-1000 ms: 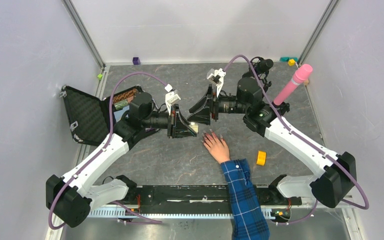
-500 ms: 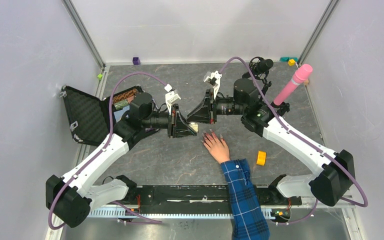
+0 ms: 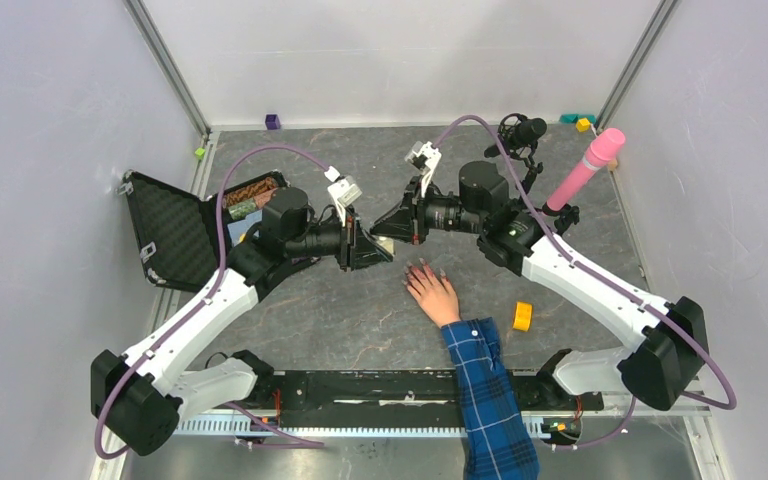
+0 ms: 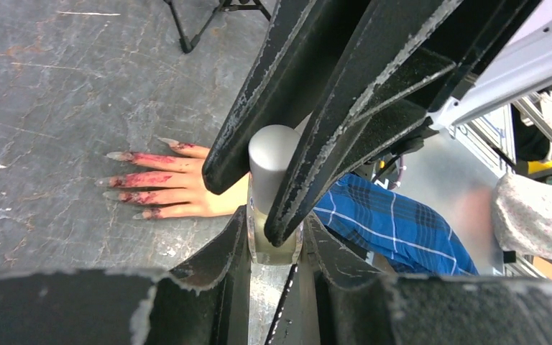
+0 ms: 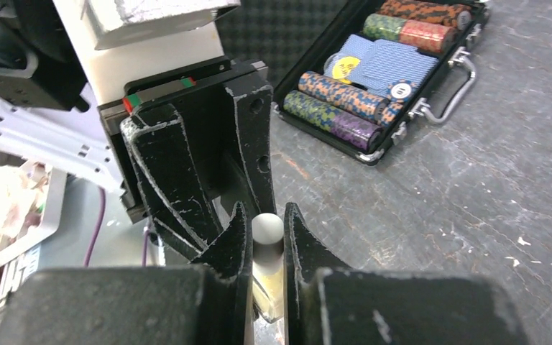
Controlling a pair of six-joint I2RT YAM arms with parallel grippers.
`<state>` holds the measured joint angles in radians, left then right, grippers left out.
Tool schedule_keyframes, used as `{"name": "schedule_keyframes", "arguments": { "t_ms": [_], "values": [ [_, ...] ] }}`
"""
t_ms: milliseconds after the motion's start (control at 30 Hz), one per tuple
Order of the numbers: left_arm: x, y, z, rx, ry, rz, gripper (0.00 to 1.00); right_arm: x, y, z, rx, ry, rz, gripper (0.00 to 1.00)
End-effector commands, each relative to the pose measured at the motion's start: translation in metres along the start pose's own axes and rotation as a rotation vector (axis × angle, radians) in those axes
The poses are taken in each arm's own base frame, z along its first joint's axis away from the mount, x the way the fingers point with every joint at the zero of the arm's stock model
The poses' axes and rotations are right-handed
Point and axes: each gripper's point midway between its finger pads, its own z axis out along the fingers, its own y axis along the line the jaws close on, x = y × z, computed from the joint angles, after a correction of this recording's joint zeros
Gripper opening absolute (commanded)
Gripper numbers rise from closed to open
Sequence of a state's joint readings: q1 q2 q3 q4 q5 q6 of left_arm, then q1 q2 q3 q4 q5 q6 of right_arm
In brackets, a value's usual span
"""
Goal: Paint the nails
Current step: Screw the nail polish bottle.
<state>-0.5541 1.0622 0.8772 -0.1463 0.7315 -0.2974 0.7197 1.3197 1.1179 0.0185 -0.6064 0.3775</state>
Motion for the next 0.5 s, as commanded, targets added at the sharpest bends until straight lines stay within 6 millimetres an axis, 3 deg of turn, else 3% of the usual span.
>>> {"name": "schedule_keyframes", "arguments": {
  "t_ms": [0,200,467],
  "values": [
    [-0.032,0.007,-0.009,-0.089,-0.125,0.072,0.02,0.011,-0.009,0.003,0.126,0.018,0.044,0.00],
    [-0.037,0.014,-0.013,-0.143,-0.162,0.067,0.02,0.021,-0.023,0.008,0.364,-0.016,0.062,0.00],
    [-0.037,0.018,-0.014,-0.168,-0.172,0.051,0.02,0.028,-0.025,0.006,0.575,-0.100,0.093,0.00]
  ]
}}
